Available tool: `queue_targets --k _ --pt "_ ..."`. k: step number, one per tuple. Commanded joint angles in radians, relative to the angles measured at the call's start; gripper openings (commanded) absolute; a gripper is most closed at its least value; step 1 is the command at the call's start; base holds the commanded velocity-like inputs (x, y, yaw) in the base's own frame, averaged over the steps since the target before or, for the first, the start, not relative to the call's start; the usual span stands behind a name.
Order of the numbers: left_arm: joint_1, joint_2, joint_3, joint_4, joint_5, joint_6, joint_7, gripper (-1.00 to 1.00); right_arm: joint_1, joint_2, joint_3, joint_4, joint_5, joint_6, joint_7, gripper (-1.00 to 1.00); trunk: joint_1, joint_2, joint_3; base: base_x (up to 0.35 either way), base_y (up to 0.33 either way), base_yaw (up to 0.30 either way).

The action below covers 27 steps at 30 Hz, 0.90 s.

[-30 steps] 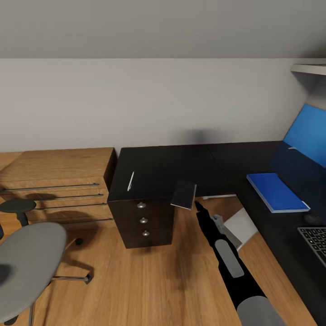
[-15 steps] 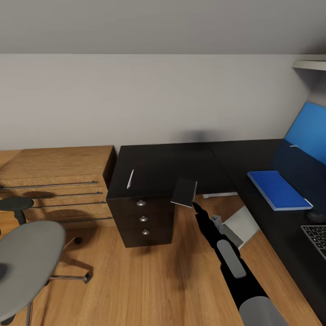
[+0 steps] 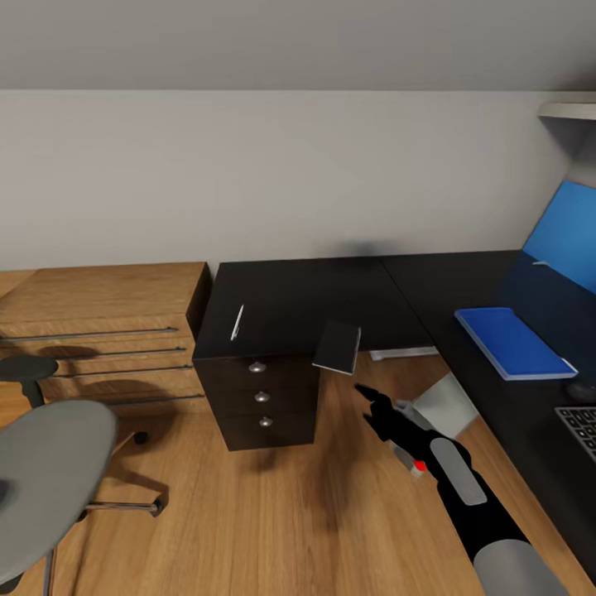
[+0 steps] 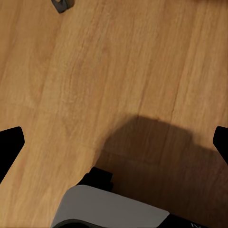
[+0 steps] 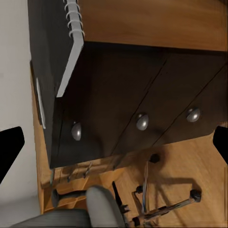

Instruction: In the bedroom, organize the workspace by keeping the computer under the desk, ensuring the monitor is on the desk, placing the keyboard on the desk next to the monitor, placing the mouse on the desk next to the keyboard, moving the folder from the swivel chair onto the desk next to the mouse, stacking the notebook on top of the folder with the pen on top of the notebook, and positioning the swivel chair next to the desk.

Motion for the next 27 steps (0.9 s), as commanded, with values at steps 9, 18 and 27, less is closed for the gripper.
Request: queue_targets --k 9,18,27 --pt "-0.001 -0.001 -0.01 0.001 0.008 -0.007 0.005 1.0 0.002 -0.036 0.003 0.019 0.002 0.018 0.09 1.0 0.035 -0.064 -0.029 0.0 0.0 0.0" --pt "-0.001 0.001 -0.007 0.004 0.003 -0.011 0.001 1.0 0.002 -0.036 0.009 0.016 0.003 0.018 0.128 1.0 0.038 -0.071 -0.032 0.0 0.0 0.0" --pt "-0.001 0.001 -0.013 0.006 0.003 -0.011 -0.001 1.0 0.002 -0.032 0.01 0.02 0.002 0.018 0.265 1.0 0.038 -0.071 -0.032 0.125 0.0 0.0"
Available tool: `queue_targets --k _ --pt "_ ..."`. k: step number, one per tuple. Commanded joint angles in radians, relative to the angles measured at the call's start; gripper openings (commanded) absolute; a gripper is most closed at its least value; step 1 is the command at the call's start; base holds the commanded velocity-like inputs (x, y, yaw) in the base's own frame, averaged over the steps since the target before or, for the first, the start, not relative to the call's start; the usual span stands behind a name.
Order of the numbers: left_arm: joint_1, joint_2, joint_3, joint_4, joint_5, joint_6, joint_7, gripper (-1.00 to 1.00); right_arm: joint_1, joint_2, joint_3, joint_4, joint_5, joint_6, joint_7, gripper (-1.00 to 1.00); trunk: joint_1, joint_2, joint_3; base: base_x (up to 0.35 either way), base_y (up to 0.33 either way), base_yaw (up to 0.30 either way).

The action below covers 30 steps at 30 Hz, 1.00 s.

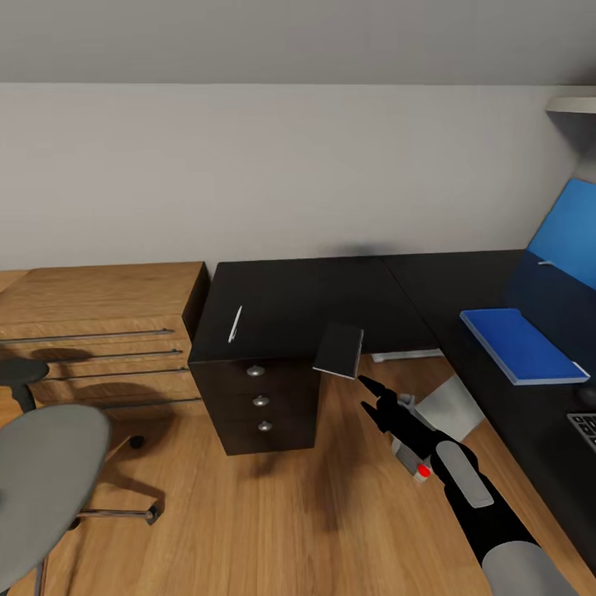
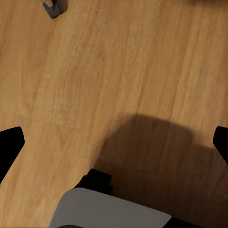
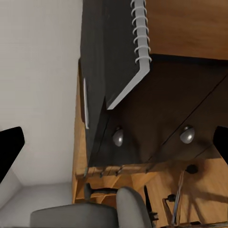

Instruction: In the bedroom, organize the workspace by keeping the computer under the desk, ensuring the monitor is on the desk, placing the keyboard on the desk next to the monitor, placing the mouse on the desk next to the keyboard, moving the folder from the swivel chair onto the desk next to the mouse, stacking the notebook on top of the folder with the pen on top of the notebook, and positioning the swivel chair next to the desk.

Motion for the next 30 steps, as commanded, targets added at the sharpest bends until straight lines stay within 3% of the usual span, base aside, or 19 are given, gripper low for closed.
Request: queue_targets --k 1,30 --pt "-0.001 0.001 -0.008 0.0 0.009 -0.006 0.007 1.0 -0.001 0.0 0.002 0.001 -0.005 0.002 0.004 1.0 0.0 0.0 -0.001 0.043 0.0 0.0" --pt "-0.001 0.001 -0.011 0.0 0.005 -0.008 0.007 1.0 -0.001 0.001 0.001 0.082 -0.004 0.0 0.002 1.0 0.0 0.0 -0.001 0.115 -0.007 0.0"
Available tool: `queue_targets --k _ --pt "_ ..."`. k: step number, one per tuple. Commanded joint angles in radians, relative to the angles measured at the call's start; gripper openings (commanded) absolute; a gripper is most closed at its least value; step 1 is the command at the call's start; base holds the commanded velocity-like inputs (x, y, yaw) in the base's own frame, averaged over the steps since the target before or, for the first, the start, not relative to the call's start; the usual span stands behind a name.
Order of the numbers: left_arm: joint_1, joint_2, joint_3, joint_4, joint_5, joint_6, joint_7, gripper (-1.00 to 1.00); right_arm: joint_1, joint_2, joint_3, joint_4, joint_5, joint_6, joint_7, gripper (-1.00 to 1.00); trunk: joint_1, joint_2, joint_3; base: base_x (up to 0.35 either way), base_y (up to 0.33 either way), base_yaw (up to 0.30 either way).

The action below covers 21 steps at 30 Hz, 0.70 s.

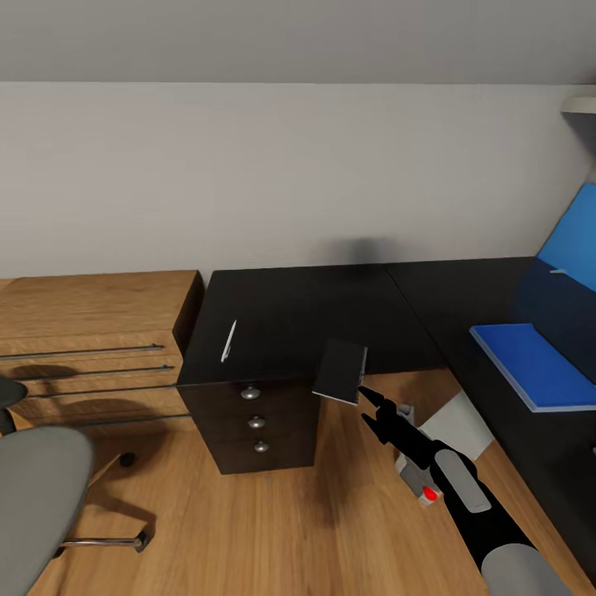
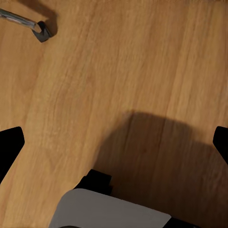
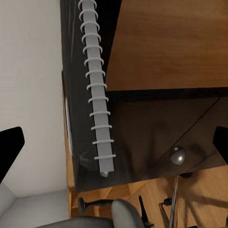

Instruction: In the bedroom, organize the workspace by keeping the computer under the desk, ensuring the monitor is on the desk, placing the keyboard on the desk next to the monitor, placing the mouse on the desk next to the keyboard, moving the folder from the swivel chair onto the desk next to the mouse, stacking the notebook on top of the folder with the pen on top of the notebook, and positioning the swivel chair next to the desk.

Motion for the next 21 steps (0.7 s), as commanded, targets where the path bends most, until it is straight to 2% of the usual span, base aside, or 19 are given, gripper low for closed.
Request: queue_targets --k 1,17,19,21 --pt "-0.001 0.001 -0.008 0.0 0.009 -0.006 0.007 1.0 0.0 -0.001 0.002 0.0 -0.006 0.002 0.001 1.0 0.0 0.0 -0.001 0.069 0.0 0.0" --pt "-0.001 0.001 -0.009 0.0 0.01 -0.006 0.005 1.0 -0.001 0.003 0.007 0.002 -0.005 0.002 -0.001 1.0 0.0 0.0 -0.001 0.092 0.0 0.0" --pt "-0.001 0.001 -0.009 0.0 0.01 -0.006 0.005 1.0 -0.001 0.009 0.008 0.003 -0.005 0.002 -0.005 1.0 0.0 0.0 -0.001 0.011 0.0 0.0" --pt "-0.001 0.001 -0.009 0.0 0.01 -0.006 0.005 1.0 -0.001 0.025 0.008 0.003 -0.005 0.002 -0.012 1.0 0.0 0.0 -0.001 0.004 0.0 0.0"
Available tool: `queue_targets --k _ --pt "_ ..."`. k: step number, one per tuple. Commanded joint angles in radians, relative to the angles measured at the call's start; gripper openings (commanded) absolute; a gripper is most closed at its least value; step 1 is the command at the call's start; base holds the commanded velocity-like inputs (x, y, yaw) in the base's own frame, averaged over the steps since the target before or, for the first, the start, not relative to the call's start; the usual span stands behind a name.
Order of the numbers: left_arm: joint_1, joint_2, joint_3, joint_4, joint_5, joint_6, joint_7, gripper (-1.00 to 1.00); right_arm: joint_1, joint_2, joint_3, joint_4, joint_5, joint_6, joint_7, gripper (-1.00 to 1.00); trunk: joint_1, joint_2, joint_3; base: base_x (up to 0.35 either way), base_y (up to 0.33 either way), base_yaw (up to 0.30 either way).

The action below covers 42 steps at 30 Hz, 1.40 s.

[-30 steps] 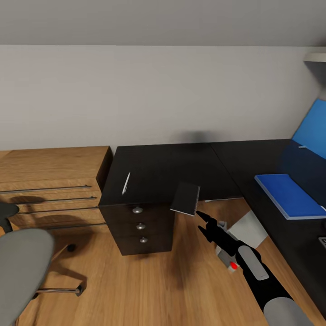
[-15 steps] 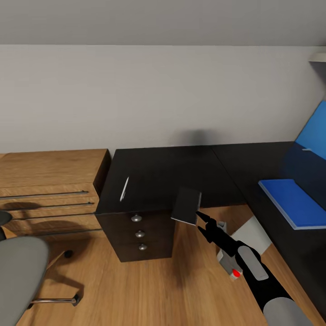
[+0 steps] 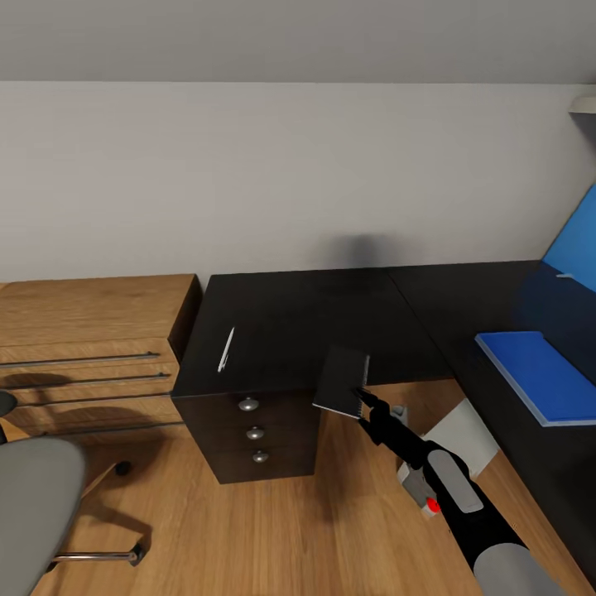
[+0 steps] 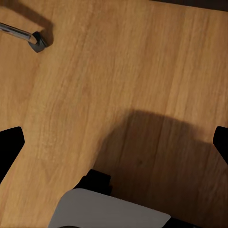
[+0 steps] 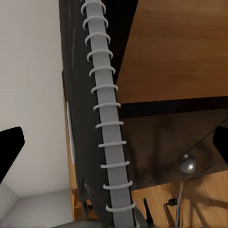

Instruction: In the bedroom, organize the workspace by keeping the computer under the desk, ensuring the monitor is on the desk, placing the keyboard on the desk next to the monitor, placing the mouse on the desk next to the keyboard, moving the folder from the swivel chair onto the desk next to the mouse, stacking the notebook on top of the folder with the pen on top of the notebook, and positioning the swivel chair next to the desk.

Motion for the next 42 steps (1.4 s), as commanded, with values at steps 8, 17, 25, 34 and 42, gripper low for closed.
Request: queue_targets --k 8,17,25,34,42 --pt "-0.001 0.001 -0.008 0.0 0.009 -0.006 0.008 1.0 0.0 0.019 0.002 0.001 -0.004 0.003 -0.003 1.0 0.0 0.0 -0.001 0.0 0.0 0.0" --pt "-0.001 0.001 -0.007 0.0 0.009 -0.006 0.01 1.0 0.0 0.019 0.014 0.001 -0.004 0.002 -0.004 1.0 0.0 0.0 -0.001 0.0 0.0 0.0" --pt "-0.001 0.001 -0.006 0.0 0.009 -0.006 0.01 1.0 0.0 0.021 0.057 0.001 -0.006 0.004 -0.021 -1.0 0.0 0.0 -0.001 0.0 0.0 0.0" --pt "-0.001 0.002 0.002 0.0 0.01 -0.005 0.01 1.0 0.0 0.021 0.058 -0.001 -0.006 0.003 -0.046 -1.0 -0.008 0.014 0.006 0.0 0.0 0.0" --pt "-0.001 0.002 0.002 0.0 0.013 -0.005 0.011 1.0 0.0 0.021 0.057 -0.018 -0.005 0.002 -0.041 -1.0 -0.038 0.07 0.031 0.0 0.0 0.0"
